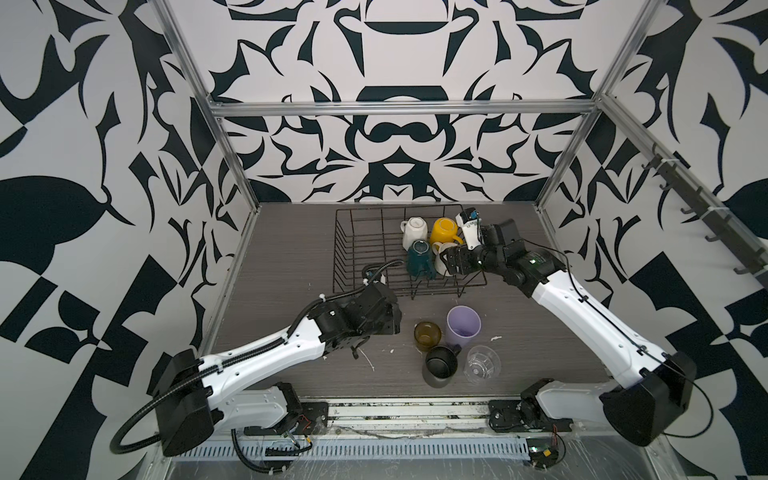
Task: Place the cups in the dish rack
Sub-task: 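Open the right gripper and raise it while the left reaches toward the table cups, then close the left gripper on the olive-gold glass and lift it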
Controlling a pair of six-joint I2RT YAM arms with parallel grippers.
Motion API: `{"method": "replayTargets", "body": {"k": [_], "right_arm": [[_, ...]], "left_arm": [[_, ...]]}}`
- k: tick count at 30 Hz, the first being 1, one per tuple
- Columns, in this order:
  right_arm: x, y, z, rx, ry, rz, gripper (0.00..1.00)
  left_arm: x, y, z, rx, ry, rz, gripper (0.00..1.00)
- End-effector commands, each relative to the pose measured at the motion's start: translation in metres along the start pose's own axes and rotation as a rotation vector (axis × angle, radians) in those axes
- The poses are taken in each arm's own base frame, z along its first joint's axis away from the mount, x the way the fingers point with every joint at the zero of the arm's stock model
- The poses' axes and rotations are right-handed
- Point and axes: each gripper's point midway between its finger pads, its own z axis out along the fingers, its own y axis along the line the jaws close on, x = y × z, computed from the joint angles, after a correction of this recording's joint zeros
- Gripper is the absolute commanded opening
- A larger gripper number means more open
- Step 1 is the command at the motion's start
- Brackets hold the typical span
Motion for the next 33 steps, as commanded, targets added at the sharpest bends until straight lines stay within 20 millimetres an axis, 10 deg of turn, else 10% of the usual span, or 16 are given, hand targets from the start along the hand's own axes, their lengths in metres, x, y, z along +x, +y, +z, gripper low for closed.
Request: {"method": "replayTargets", "body": {"k": [1, 17, 33], "right_arm": [[-0.006, -0.001, -0.014, -0.004, -0.045, 0.006, 0.91], [0.007, -0.011, -0.035, 0.02, -0.051, 0.025, 0.91], [0.013, -0.014, -0.031, 0.024, -0.036, 0.031, 0.91]], "left_arm": [[-0.009, -0.02, 0.0, 0.04, -0.018, -0.03, 0.64], [0.02, -0.046, 0.066, 0.011, 0.135, 0.033, 0.62], [0.041, -0.025, 0.088, -0.118, 0.227, 0.046, 0.51]]}}
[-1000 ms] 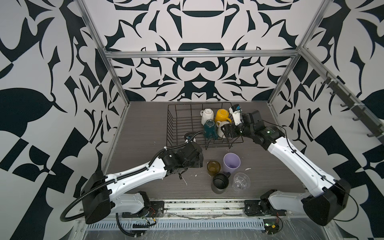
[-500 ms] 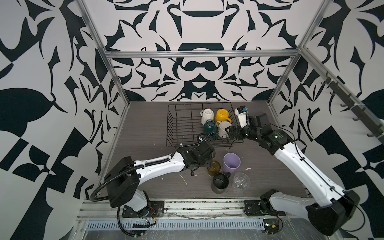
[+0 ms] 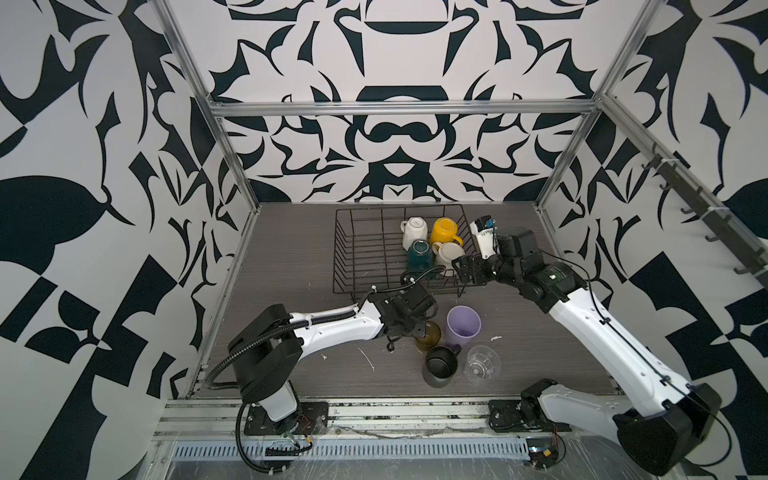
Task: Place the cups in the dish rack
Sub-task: 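Close the left gripper on the olive-gold glass and lift it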
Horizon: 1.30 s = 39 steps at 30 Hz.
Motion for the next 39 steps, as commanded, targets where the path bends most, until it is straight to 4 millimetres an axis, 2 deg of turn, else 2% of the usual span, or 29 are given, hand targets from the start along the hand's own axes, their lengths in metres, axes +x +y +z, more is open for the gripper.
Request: {"method": "replayTargets", "body": {"k": [1, 7, 13, 19, 23, 27, 30, 33, 39], "right_arm": [[-0.006, 0.0, -0.004, -0.002, -0.026, 0.009, 0.91], [-0.006, -0.001, -0.001, -0.004, -0.021, 0.012, 0.91], [-0.007, 0.0, 0.001, -0.01, -0.022, 0.012, 0.91], [-0.006, -0.001, 0.003, -0.012, -0.02, 0.015, 0.91], [-0.006, 0.0, 0.004, -0.021, -0.018, 0.021, 0.91], [-0.008, 0.002, 0.004, -0.032, -0.025, 0.031, 0.91], [-0.01, 0.003, 0.004, -0.044, -0.029, 0.034, 0.91], [-0.012, 0.006, 0.004, -0.058, -0.036, 0.042, 0.9], [-0.02, 0.021, 0.003, -0.152, -0.059, 0.062, 0.9]], "left_arm": [[0.005, 0.004, 0.005, -0.042, 0.029, -0.003, 0.5], [0.012, 0.006, 0.013, -0.057, 0.059, -0.001, 0.38], [0.015, 0.01, 0.014, -0.066, 0.07, 0.0, 0.28], [0.014, 0.013, 0.007, -0.078, 0.061, 0.005, 0.14], [0.011, 0.019, 0.0, -0.097, 0.045, 0.006, 0.0], [0.008, 0.027, -0.012, -0.123, 0.014, 0.015, 0.0], [0.004, 0.038, -0.027, -0.152, -0.021, 0.016, 0.0], [-0.006, 0.051, -0.052, -0.159, -0.087, 0.006, 0.0], [-0.043, 0.053, -0.118, 0.08, -0.292, -0.031, 0.0]]}}
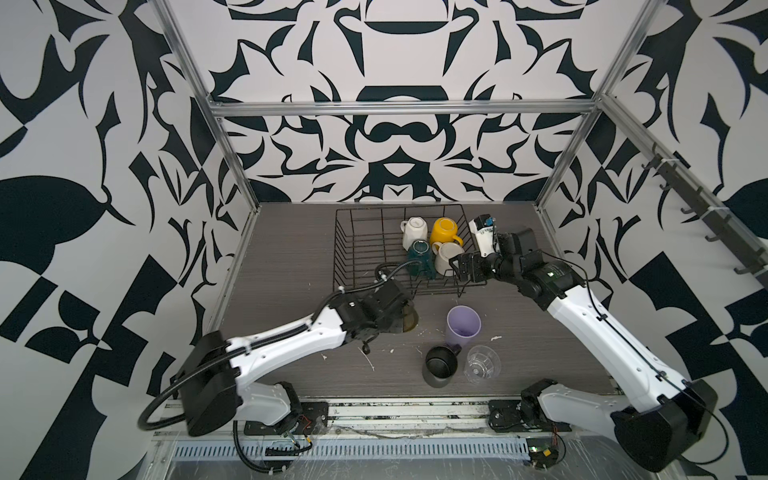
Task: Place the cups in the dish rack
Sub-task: 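Carry the gold glass over the rack while the right gripper moves to meet it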
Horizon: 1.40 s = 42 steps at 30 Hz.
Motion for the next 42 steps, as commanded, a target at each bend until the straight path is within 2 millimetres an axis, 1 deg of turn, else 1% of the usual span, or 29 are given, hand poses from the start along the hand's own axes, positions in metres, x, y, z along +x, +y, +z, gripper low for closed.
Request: {"method": "replayTargets", "body": {"k": [1, 5, 8, 9, 13, 17, 20, 22, 26, 32, 36, 42], "right_arm": [[-0.018, 0.018, -0.004, -0.103, -0.067, 0.014, 0.9], [-0.029, 0.041, -0.013, -0.235, -0.137, -0.007, 0.9], [-0.038, 0.059, -0.021, -0.339, -0.181, -0.018, 0.91], [-0.041, 0.065, -0.024, -0.375, -0.194, -0.02, 0.91], [-0.053, 0.087, -0.033, -0.519, -0.249, -0.022, 0.91], [-0.063, 0.103, -0.036, -0.63, -0.276, -0.008, 0.91], [-0.071, 0.115, -0.035, -0.712, -0.283, 0.006, 0.9], [-0.075, 0.124, -0.034, -0.754, -0.283, 0.004, 0.9], [-0.077, 0.141, -0.021, -0.789, -0.259, -0.016, 0.9], [-0.083, 0.159, -0.006, -0.874, -0.243, 0.009, 0.9], [-0.085, 0.171, -0.003, -0.939, -0.225, 0.016, 0.9], [-0.081, 0.188, -0.002, -0.996, -0.192, 0.005, 0.9]], "left_arm": [[-0.03, 0.008, -0.029, 0.107, -0.112, -0.031, 0.0], [-0.07, 0.015, -0.062, 0.284, -0.219, -0.116, 0.0], [-0.096, 0.011, -0.082, 0.408, -0.274, -0.131, 0.0], [-0.102, 0.009, -0.085, 0.444, -0.28, -0.131, 0.0], [-0.122, 0.005, -0.088, 0.6, -0.286, -0.172, 0.0], [-0.135, 0.002, -0.084, 0.764, -0.257, -0.252, 0.0], [-0.14, -0.003, -0.082, 0.845, -0.242, -0.264, 0.0], [-0.142, -0.006, -0.08, 0.866, -0.231, -0.261, 0.0], [-0.144, -0.011, -0.081, 0.902, -0.229, -0.249, 0.0], [-0.143, -0.012, -0.08, 0.92, -0.214, -0.25, 0.0], [-0.141, -0.012, -0.079, 0.923, -0.211, -0.253, 0.0], [-0.141, -0.013, -0.081, 0.932, -0.216, -0.249, 0.0]]}}
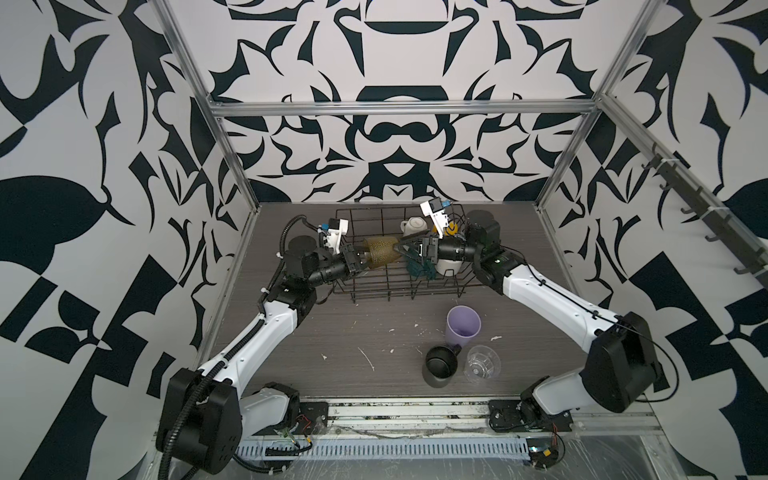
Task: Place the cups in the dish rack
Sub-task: 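Carry the gold glass over the rack while the right gripper moves to meet it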
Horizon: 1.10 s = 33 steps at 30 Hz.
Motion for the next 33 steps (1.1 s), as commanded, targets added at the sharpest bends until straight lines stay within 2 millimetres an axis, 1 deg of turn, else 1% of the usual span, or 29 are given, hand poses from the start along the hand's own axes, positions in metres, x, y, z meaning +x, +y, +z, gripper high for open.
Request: {"method": "replayTargets", "body": {"k": [1, 8, 18, 24, 31, 33], "right_arm": [[-0.02, 0.035, 0.005, -0.101, -0.028, -0.072, 0.9], [-0.008, 0.041, 0.022, -0.135, 0.019, -0.052, 0.88], [-0.002, 0.047, 0.035, -0.163, 0.053, -0.04, 0.84], [0.002, 0.048, 0.042, -0.175, 0.076, -0.027, 0.77], [0.009, 0.044, 0.045, -0.173, 0.104, -0.002, 0.69], [0.01, 0.042, 0.046, -0.17, 0.109, 0.004, 0.61]], "left_arm": [[0.002, -0.014, 0.0, 0.057, 0.014, 0.029, 0.0], [0.001, -0.018, 0.0, 0.073, 0.015, 0.031, 0.0], [0.0, -0.021, 0.0, 0.087, 0.017, 0.027, 0.0], [0.0, -0.022, 0.0, 0.092, 0.021, 0.024, 0.0], [0.0, -0.026, 0.0, 0.106, 0.029, 0.024, 0.0], [-0.001, -0.026, 0.001, 0.107, 0.03, 0.024, 0.0]]}}
